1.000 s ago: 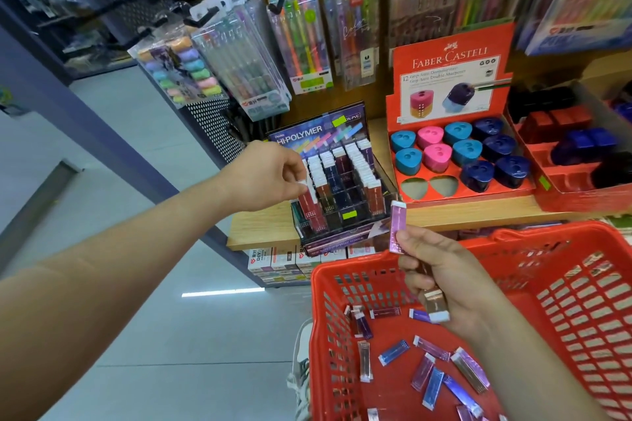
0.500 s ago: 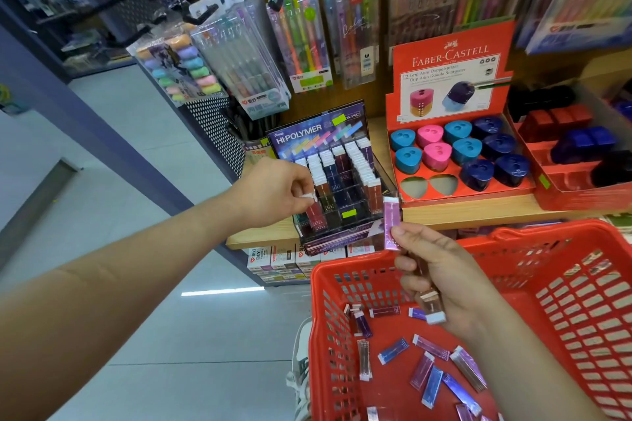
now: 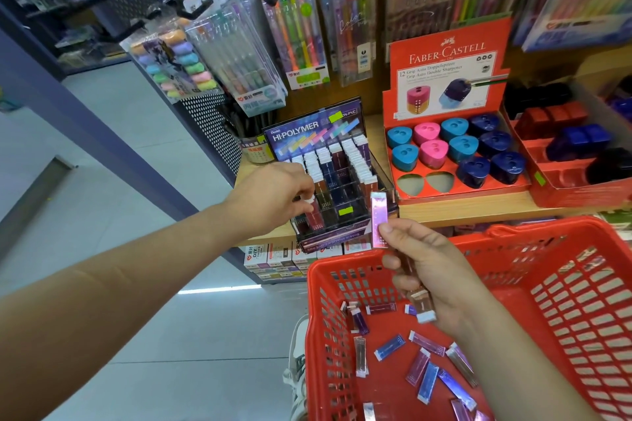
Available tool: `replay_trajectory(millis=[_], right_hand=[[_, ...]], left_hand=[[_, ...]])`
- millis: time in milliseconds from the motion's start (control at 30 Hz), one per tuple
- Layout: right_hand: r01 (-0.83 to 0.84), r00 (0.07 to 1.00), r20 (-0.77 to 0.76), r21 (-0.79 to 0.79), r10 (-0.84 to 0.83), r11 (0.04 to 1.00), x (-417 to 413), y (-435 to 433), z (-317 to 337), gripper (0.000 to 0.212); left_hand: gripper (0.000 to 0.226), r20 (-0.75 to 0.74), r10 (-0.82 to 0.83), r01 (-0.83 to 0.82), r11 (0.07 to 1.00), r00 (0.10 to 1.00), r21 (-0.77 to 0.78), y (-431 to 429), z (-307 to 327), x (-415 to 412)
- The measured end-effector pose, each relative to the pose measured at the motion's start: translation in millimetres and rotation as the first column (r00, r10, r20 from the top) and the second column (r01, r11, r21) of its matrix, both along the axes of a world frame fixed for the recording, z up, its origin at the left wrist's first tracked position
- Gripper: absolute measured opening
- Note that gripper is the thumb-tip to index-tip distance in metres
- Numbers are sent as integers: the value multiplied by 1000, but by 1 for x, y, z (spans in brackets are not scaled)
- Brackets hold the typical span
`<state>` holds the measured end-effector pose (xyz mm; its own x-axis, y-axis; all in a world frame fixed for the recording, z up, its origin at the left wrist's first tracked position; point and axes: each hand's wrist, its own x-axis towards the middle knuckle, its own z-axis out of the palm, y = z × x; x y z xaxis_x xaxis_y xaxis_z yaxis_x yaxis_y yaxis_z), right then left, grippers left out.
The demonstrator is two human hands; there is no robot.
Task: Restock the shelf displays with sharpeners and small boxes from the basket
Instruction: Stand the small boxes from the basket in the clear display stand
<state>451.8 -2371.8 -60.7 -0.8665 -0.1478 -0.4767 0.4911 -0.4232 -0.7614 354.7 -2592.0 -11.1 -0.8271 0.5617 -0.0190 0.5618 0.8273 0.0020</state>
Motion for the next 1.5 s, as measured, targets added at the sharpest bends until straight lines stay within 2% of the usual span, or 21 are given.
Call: replay_trajectory(millis=[67, 100, 133, 167, 200, 233, 300, 367, 433, 500, 567, 633, 833, 1000, 1067, 1167, 1267, 1367, 1500], right_hand=[[-7, 1000, -29, 37, 8, 999, 1, 0, 2, 14], [-8, 999, -45, 63, 11, 998, 1, -1, 3, 13], [-8, 998, -58, 91, 14, 996, 2, -1, 3, 11], [-9, 997, -70, 118, 18, 993, 2, -2, 4, 9], [-11, 996, -82, 136, 22, 991, 2, -2, 5, 6], [-14, 995, -96, 147, 29, 989, 2, -3, 6, 5], [-30, 990, -130, 166, 52, 986, 1, -5, 7, 4], [-40, 987, -148, 175, 66, 984, 1, -6, 8, 5], [-3, 990, -138, 123, 20, 992, -1, -5, 9, 13], [87, 995, -32, -105, -90, 991, -5, -2, 9, 29], [182, 983, 100, -352, -156, 918, -9, 5, 8, 46], [226, 973, 150, -460, -175, 859, -12, 14, 6, 57], [243, 968, 173, -494, -180, 835, -16, 18, 7, 69], [247, 966, 193, -513, -170, 822, -20, 17, 8, 51], [220, 970, 201, -490, -137, 844, -21, 18, 8, 41], [164, 975, 206, -402, -86, 901, -19, 22, 7, 28], [142, 981, 174, -318, -90, 937, -20, 24, 5, 24], [139, 985, 132, -243, -109, 960, -22, 26, 1, 20], [132, 989, 87, -191, -117, 973, -22, 29, -1, 26]], left_hand=[[24, -6, 29, -29, 999, 1000, -22, 4, 6, -1], [26, 23, 74, -75, 997, 997, 37, 9, 10, -1], [28, 109, 135, -150, 977, 985, 150, 16, 15, 1], [29, 264, 184, -260, 921, 947, 289, 24, 20, 4], [30, 459, 188, -388, 834, 868, 392, 32, 23, 7], [29, 618, 148, -492, 755, 772, 434, 38, 26, 11], [22, 738, 64, -559, 698, 672, 448, 46, 28, 17], [15, 762, 23, -568, 682, 647, 462, 49, 30, 19], [13, 744, 42, -594, 633, 667, 497, 48, 31, 15], [9, 697, 109, -628, 548, 708, 552, 41, 33, 6], [7, 616, 214, -631, 477, 758, 612, 30, 34, -5], [5, 532, 311, -615, 445, 787, 651, 21, 34, -16], [2, 452, 381, -591, 485, 806, 644, 18, 22, -39], [3, 369, 398, -539, 524, 840, 660, 29, 20, -56], [5, 302, 414, -505, 583, 859, 637, 34, 17, -62], [9, 147, 422, -433, 739, 895, 516, 39, 8, -69], [13, 54, 394, -379, 826, 917, 418, 40, -1, -71], [15, -6, 373, -344, 860, 928, 377, 42, -6, -74], [16, -28, 374, -340, 870, 927, 355, 43, -3, -80]])
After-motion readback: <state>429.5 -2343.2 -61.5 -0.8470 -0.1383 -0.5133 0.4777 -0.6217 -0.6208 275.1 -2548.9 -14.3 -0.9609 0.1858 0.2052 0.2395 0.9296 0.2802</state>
